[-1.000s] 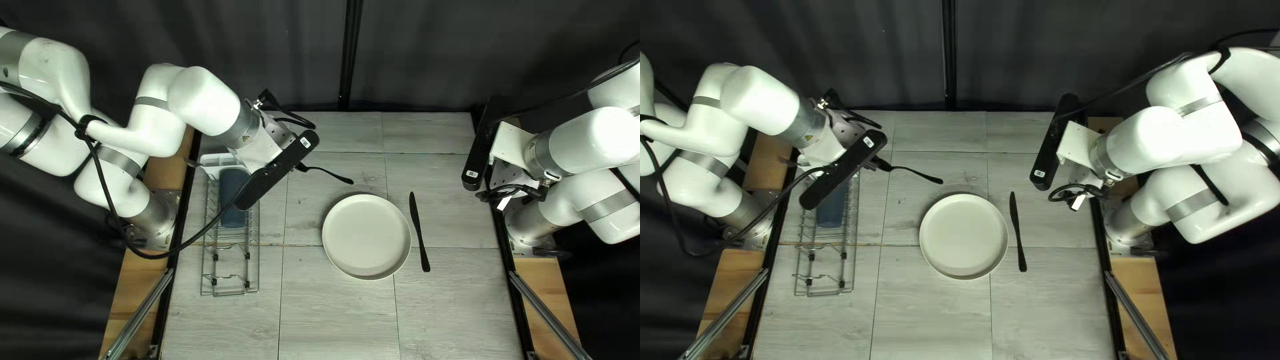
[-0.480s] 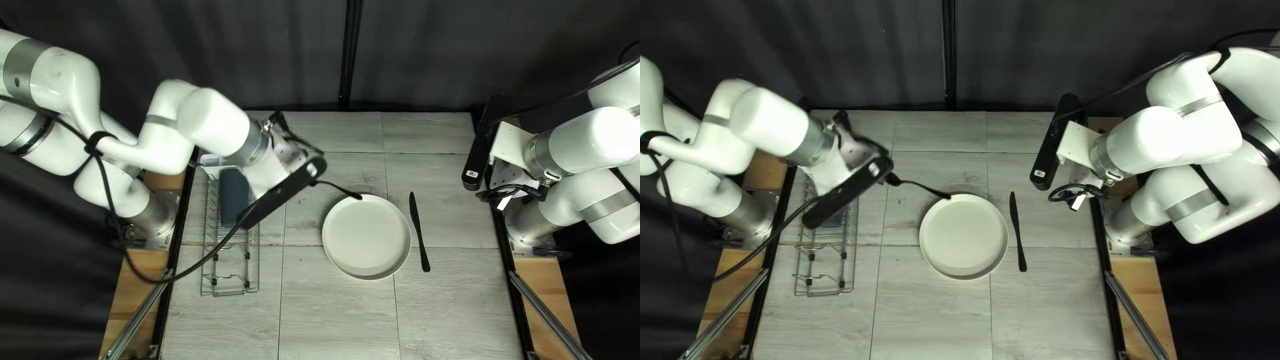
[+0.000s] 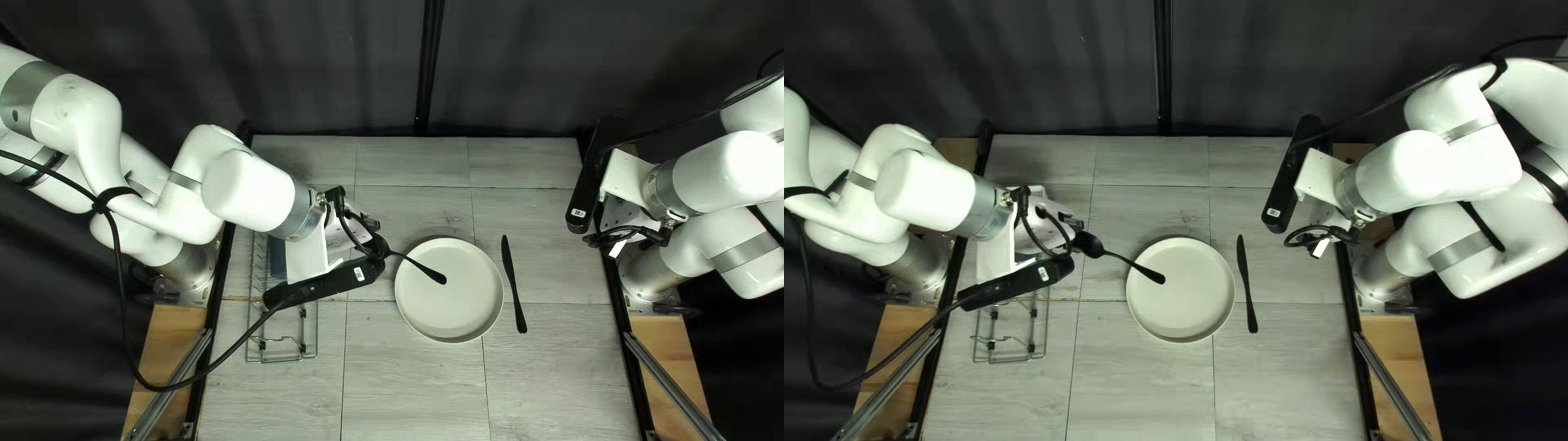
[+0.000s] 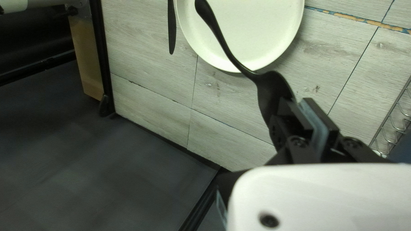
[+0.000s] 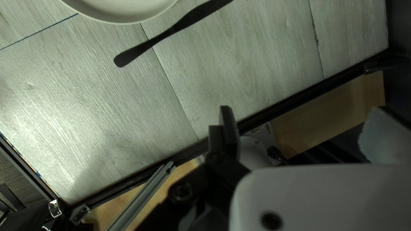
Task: Pick up and place plate onto table. Place down one fork to the left of the plate. Place spoon and knife to the right of the plate. Place cup above the knife and spoon
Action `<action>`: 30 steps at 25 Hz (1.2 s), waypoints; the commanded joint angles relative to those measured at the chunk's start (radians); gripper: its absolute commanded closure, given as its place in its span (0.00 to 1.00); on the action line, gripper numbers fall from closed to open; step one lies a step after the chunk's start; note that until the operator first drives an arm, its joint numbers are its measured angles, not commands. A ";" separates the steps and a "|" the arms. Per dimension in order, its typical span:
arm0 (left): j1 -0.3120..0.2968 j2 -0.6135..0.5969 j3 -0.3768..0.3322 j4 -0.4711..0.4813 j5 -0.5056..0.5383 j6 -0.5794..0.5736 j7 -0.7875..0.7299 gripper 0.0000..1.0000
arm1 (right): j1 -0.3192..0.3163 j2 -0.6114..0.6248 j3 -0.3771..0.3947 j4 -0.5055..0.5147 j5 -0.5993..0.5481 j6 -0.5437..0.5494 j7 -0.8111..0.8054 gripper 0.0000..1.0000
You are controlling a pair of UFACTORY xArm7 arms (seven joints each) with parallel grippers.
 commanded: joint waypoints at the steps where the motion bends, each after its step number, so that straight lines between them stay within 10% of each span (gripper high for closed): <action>1: 0.000 0.000 0.000 0.000 0.000 0.000 0.000 1.00 | 0.000 0.000 0.000 0.000 0.000 0.000 0.000 0.00; 20: 0.000 0.000 0.000 0.000 0.000 0.000 0.000 1.00 | 0.005 -0.001 0.012 -0.009 -0.013 -0.001 -0.005 0.00; 24: 0.000 0.000 0.000 0.000 0.000 0.000 0.000 1.00 | -0.059 -0.148 -0.124 -0.152 -0.043 -0.113 -0.033 0.00; 30: 0.000 0.000 0.000 0.000 0.000 0.000 0.000 1.00 | -0.046 -0.226 -0.116 -0.185 -0.028 -0.160 -0.019 0.00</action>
